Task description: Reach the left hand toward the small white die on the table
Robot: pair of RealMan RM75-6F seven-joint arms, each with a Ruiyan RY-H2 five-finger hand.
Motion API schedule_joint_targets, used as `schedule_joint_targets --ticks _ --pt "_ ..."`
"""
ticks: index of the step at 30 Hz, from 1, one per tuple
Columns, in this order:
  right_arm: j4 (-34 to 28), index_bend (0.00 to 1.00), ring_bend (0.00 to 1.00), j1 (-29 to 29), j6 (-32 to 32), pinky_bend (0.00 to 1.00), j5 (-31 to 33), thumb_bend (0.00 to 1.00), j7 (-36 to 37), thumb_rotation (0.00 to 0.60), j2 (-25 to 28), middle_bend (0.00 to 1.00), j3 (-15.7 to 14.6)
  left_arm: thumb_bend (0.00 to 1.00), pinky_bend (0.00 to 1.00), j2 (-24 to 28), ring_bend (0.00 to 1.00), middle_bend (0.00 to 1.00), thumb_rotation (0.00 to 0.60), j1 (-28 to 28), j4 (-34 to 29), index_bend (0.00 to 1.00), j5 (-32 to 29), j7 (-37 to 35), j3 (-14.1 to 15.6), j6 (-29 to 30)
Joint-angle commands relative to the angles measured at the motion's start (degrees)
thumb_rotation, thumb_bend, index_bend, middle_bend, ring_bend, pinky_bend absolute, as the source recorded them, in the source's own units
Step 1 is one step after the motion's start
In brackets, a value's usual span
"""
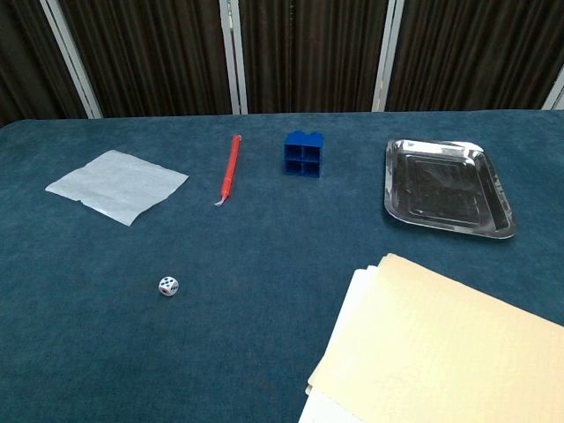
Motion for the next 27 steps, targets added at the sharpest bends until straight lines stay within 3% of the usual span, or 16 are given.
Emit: schedule_joint_targets --ticks 1,5,7,8,9,10,11,12,13,15,19,27 --pt "-0.2 0.0 0.0 -0.1 -0.2 0.0 0.2 0.0 0.1 0.6 0.2 0.0 -0.2 0.0 0.0 -0.3 0.0 0.0 0.6 0.1 0.4 0.0 0.8 -0.3 0.1 0.1" --pt "-0.5 0.0 0.0 -0.2 0.0 0.0 0.2 0.0 0.4 0.6 0.4 0.0 -0.1 0.0 0.0 -0.9 0.0 0.0 0.6 -0.5 0.6 0.0 2.9 -1.3 0.5 -0.5" --pt "-0.6 0.0 0.0 -0.2 0.0 0.0 0.3 0.0 0.5 0.6 0.6 0.0 0.0 0.01 0.13 -1.4 0.13 0.18 0.6 -1.3 0.1 0.0 3.9 -1.1 0.4 -1.4" --pt "-0.6 0.0 0.0 -0.2 -0.1 0.0 0.4 0.0 0.5 0.6 0.6 0.0 0.0 0.09 0.35 -1.8 0.32 0.4 0.6 -1.7 0.0 0.0 4.3 -0.5 0.3 -1.6" --pt "-0.6 0.0 0.0 -0.1 -0.2 0.0 0.5 0.0 0.5 0.6 0.6 0.0 0.0 0.23 0.63 -2.2 0.55 0.63 0.6 -2.2 -0.3 0.0 4.8 0.0 0.3 -2.2" --pt "-0.6 0.0 0.0 -0.1 -0.4 0.0 0.6 0.0 0.4 0.6 0.6 0.0 0.1 0.35 0.79 -2.7 0.68 0.75 0.6 -3.1 -1.0 0.0 5.2 1.0 0.4 -3.8" --pt "-0.6 0.0 0.0 0.0 -0.5 0.0 0.7 0.0 0.4 0.6 0.6 0.0 0.1 0.54 0.94 -3.1 0.81 0.86 0.6 -4.1 -1.8 0.0 5.4 1.9 0.7 -5.7" --pt "-0.6 0.0 0.0 0.0 -0.8 0.0 0.9 0.0 0.3 0.6 0.6 0.0 0.1 0.64 0.98 -3.6 0.86 0.9 0.6 -5.4 -2.9 0.0 5.3 2.8 1.1 -8.5" --pt "-0.5 0.0 0.0 0.1 -1.0 0.0 1.1 0.0 0.2 0.6 0.5 0.0 0.2 0.76 1.0 -4.2 0.91 0.93 0.6 -6.8 -3.9 0.0 4.9 3.8 1.3 -11.4" --pt "-0.3 0.0 0.0 0.3 -1.7 0.0 1.8 0.0 -0.2 0.6 0.4 0.0 0.2 0.87 1.0 -6.0 0.96 0.97 0.6 -10.3 -5.6 0.0 1.8 7.4 1.3 -19.0" --pt "0.2 0.0 0.0 0.6 -3.1 0.0 3.3 0.0 -0.8 0.6 0.1 0.0 0.4 0.9 1.0 -11.6 0.98 0.98 0.6 -14.9 -5.8 0.0 -6.7 15.3 1.9 -29.0" --pt "0.8 0.0 0.0 0.7 -3.9 0.0 4.2 0.0 -0.9 0.6 -0.2 0.0 0.5 0.9 1.0 -16.4 0.98 0.98 0.6 -16.9 -2.8 0.0 -13.1 19.2 3.2 -32.3"
